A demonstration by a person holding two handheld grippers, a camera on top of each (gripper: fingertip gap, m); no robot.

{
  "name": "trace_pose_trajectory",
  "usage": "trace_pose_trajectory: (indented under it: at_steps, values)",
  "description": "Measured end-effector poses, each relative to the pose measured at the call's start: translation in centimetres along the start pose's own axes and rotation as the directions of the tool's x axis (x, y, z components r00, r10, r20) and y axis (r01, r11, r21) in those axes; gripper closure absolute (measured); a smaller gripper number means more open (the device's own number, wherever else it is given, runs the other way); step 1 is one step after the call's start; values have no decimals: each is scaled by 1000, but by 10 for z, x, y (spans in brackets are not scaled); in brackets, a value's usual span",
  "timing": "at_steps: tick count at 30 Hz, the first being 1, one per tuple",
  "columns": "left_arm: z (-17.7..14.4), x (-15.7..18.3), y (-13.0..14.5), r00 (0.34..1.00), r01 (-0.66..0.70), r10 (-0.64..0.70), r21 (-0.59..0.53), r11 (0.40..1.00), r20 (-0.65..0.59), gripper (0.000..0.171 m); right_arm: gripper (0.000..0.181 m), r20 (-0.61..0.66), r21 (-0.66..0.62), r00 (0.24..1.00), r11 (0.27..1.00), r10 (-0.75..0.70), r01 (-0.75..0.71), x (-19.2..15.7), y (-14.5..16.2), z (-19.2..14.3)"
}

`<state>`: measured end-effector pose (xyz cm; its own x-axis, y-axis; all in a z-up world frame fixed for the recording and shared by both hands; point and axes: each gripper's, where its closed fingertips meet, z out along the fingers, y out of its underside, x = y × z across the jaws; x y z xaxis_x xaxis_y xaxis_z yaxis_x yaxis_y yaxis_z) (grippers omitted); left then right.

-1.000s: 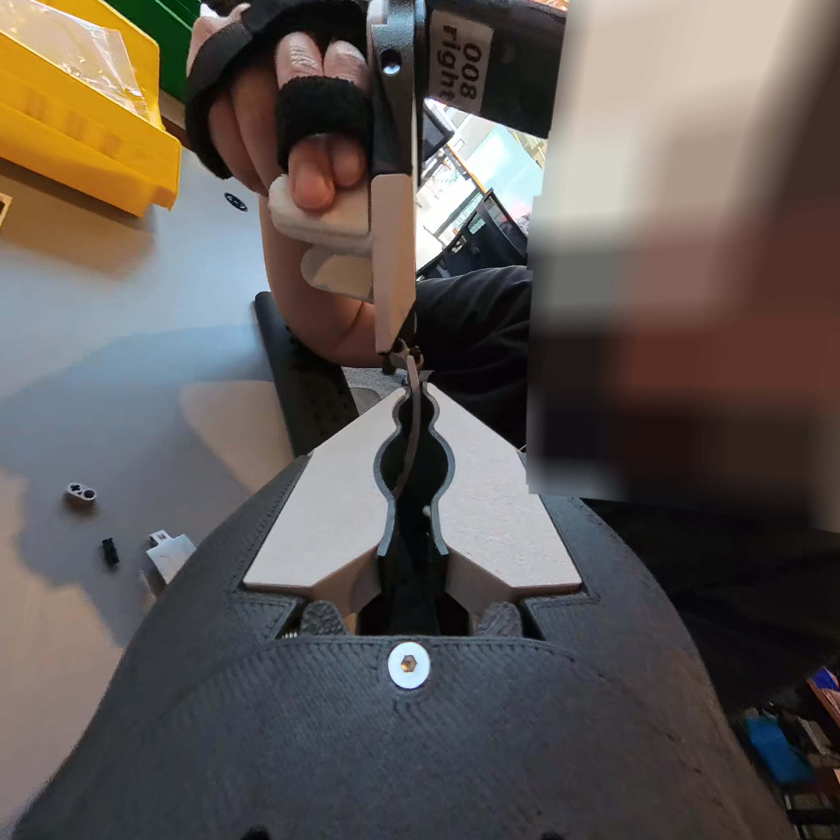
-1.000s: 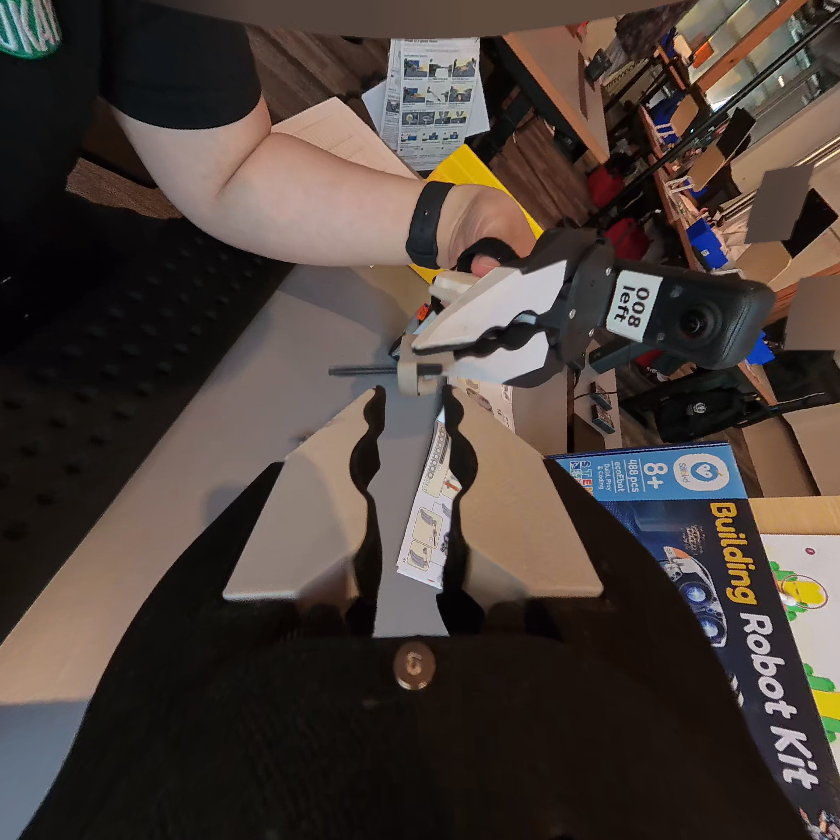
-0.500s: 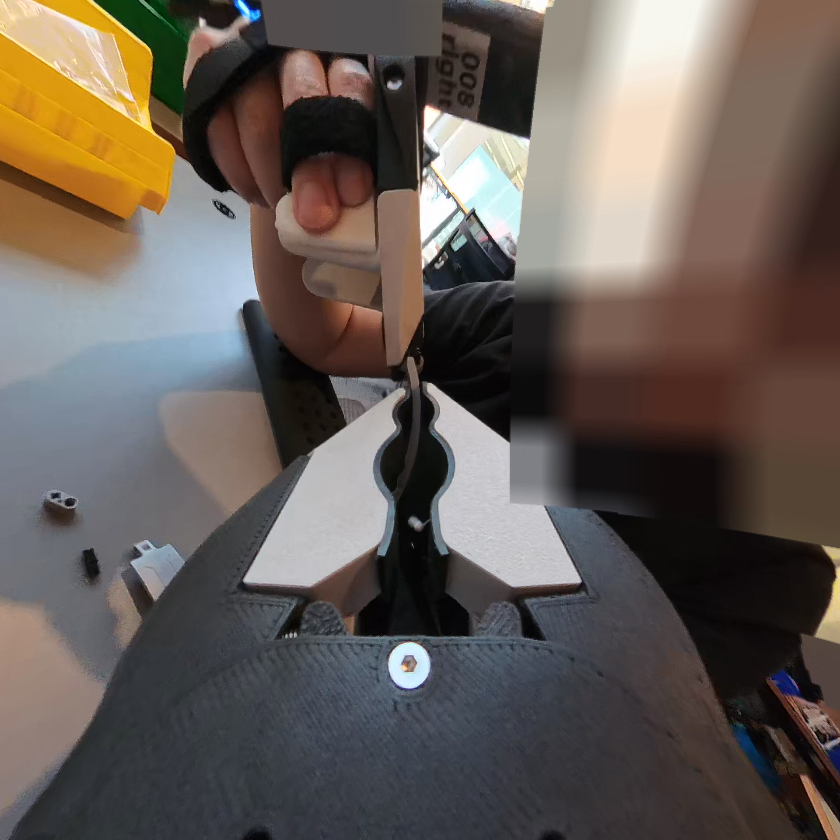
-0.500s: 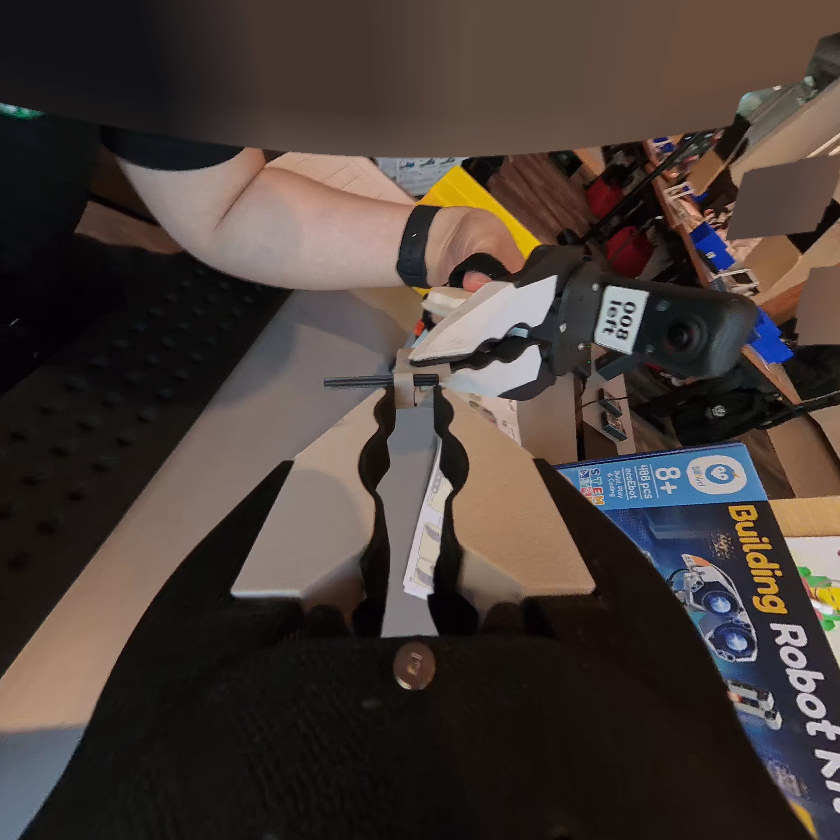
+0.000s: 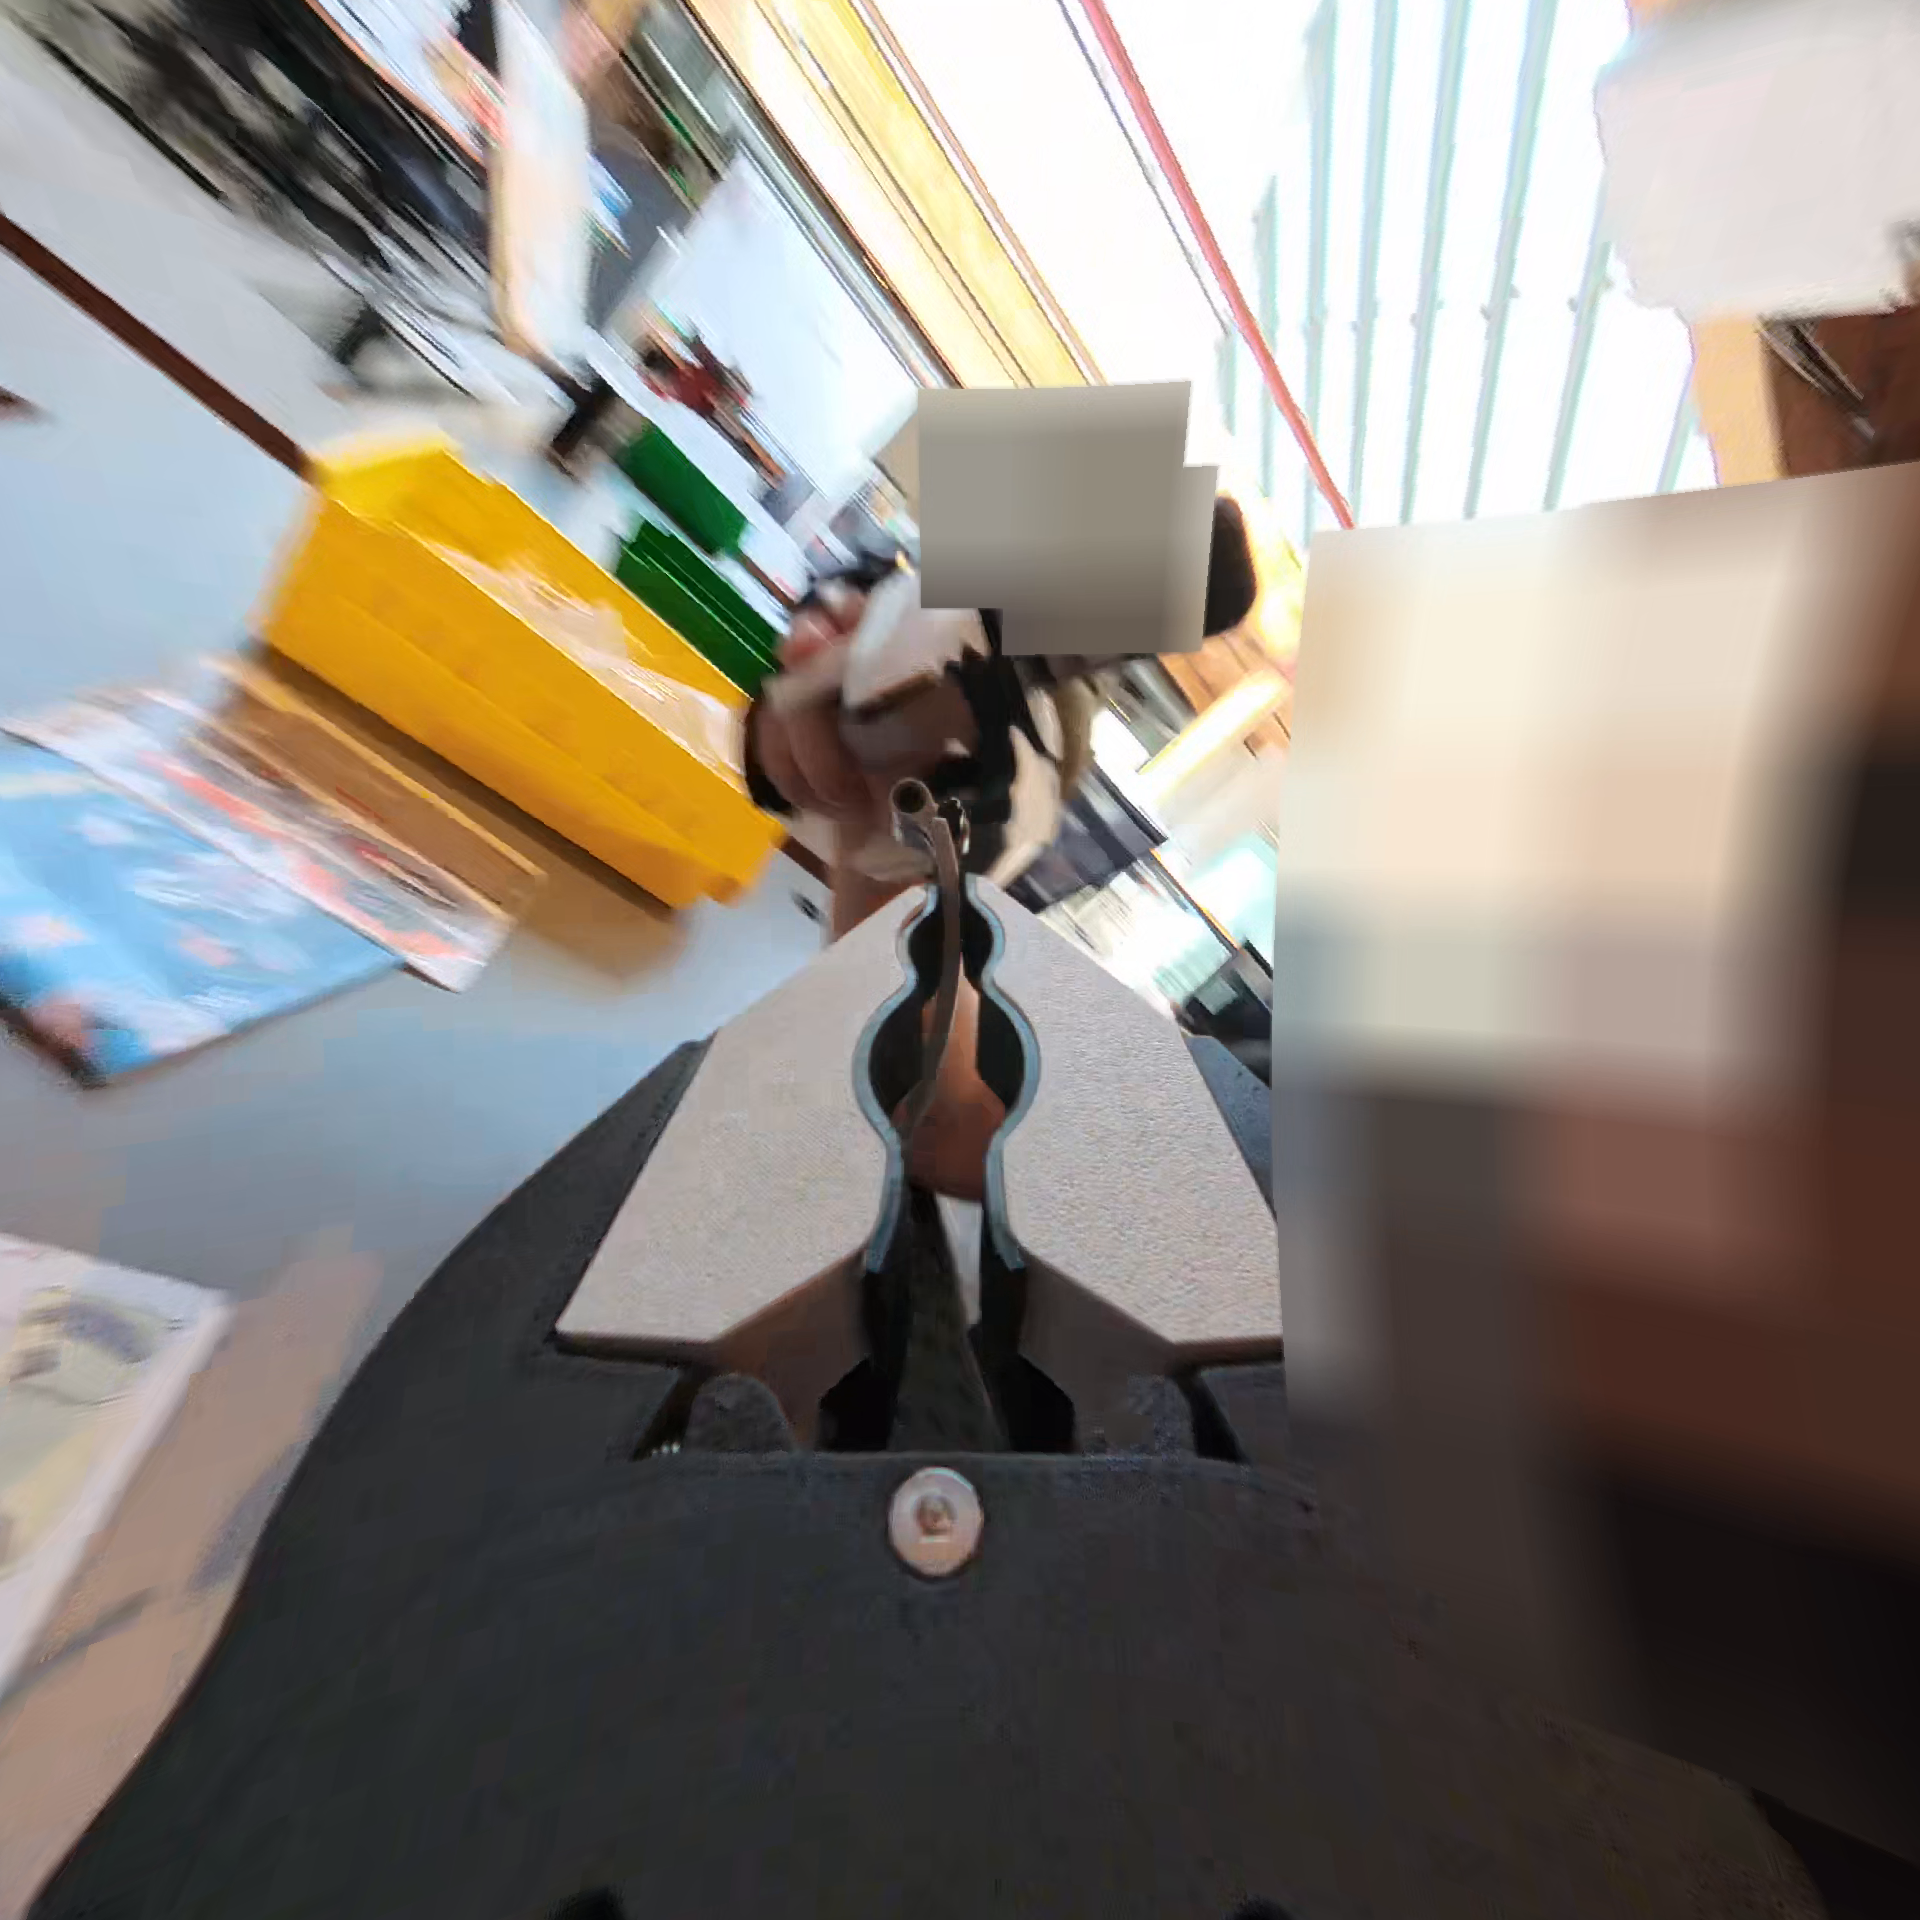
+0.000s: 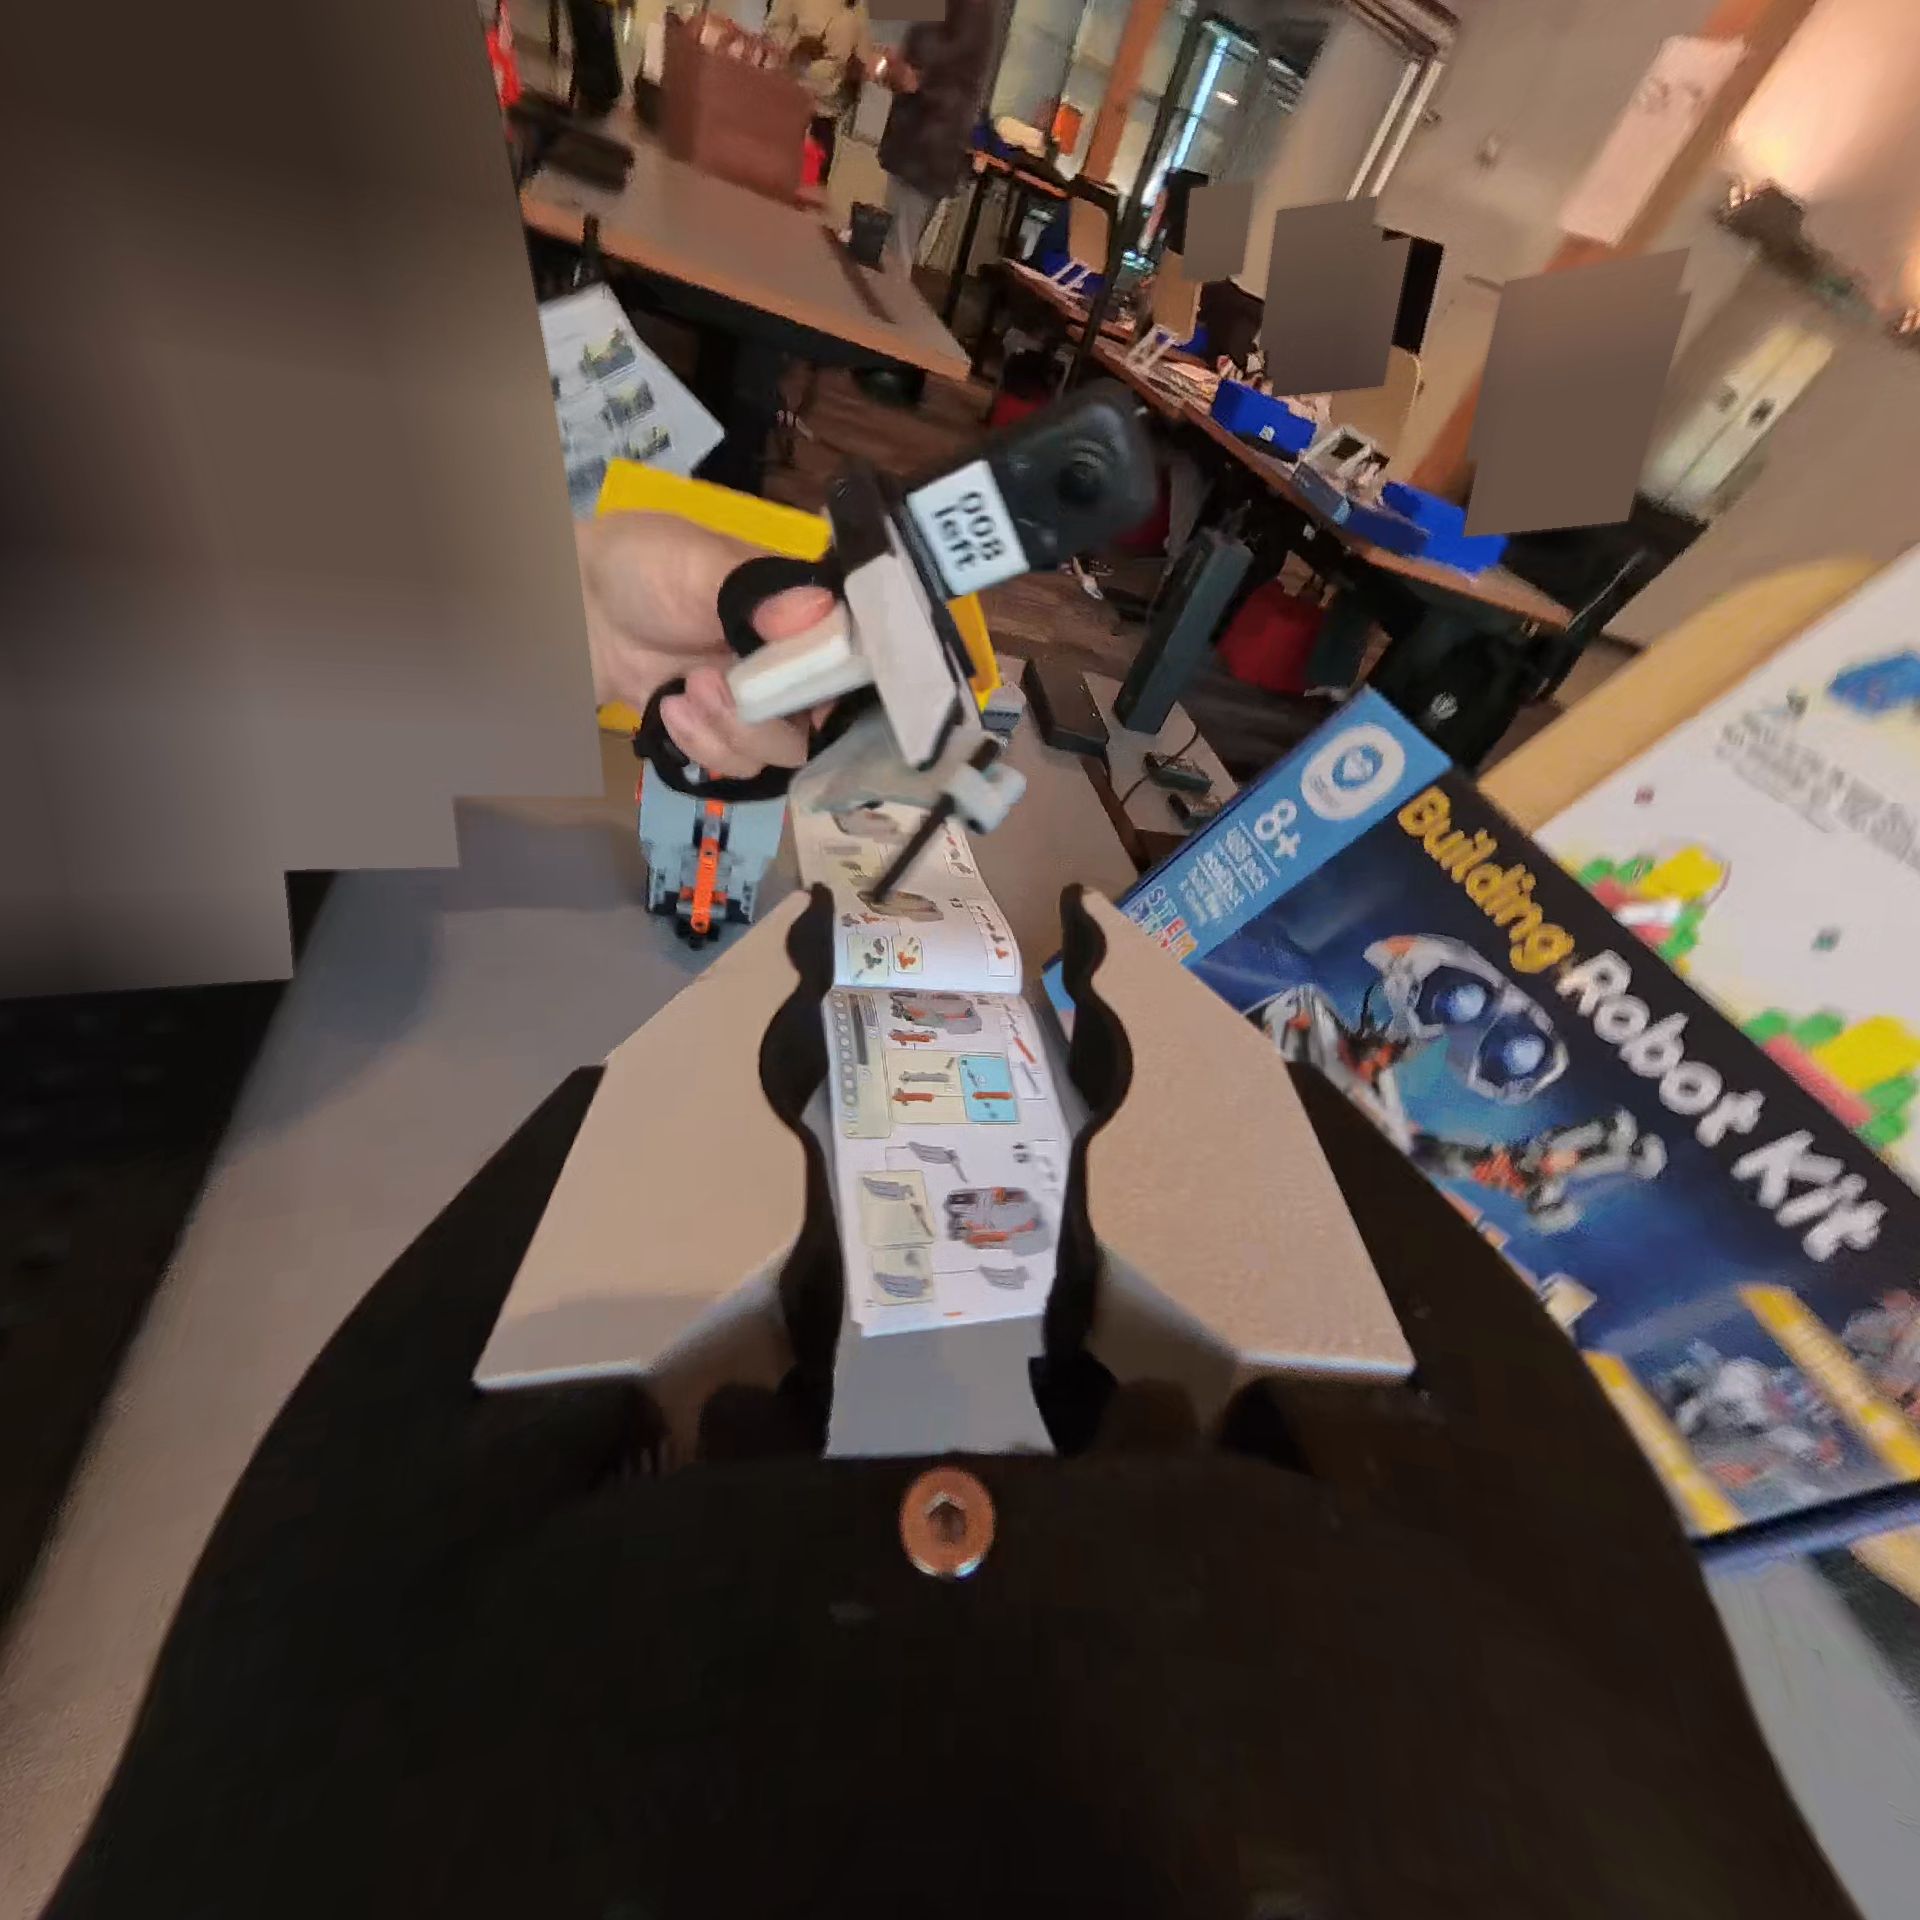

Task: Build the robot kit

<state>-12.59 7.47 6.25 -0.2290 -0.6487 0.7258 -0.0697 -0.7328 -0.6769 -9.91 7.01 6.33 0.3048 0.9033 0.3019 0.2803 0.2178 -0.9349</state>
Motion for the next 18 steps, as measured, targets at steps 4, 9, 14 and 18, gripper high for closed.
trace_pose_trajectory:
  at_steps: [4, 9, 14, 18]
  values:
    - [-11, -45, -15, 972, -40, 10, 122, 992, 234, 171, 135, -44, 68, 967, 967, 250, -247, 28, 4, -1]
    - [-6, -58, -19, 974, 17, -66, 219, 976, 218, 171, 134, -174, -74, 978, 988, 117, -132, 36, 26, 13]
    - [4, -62, -12, 979, 56, -95, 209, 976, 181, 171, 153, -289, -306, 946, 951, -145, 52, 46, 56, 25]
    - [4, -62, -12, 978, 30, -69, 194, 981, 197, 171, 180, -307, -352, 927, 930, -217, 102, 48, 61, 29]
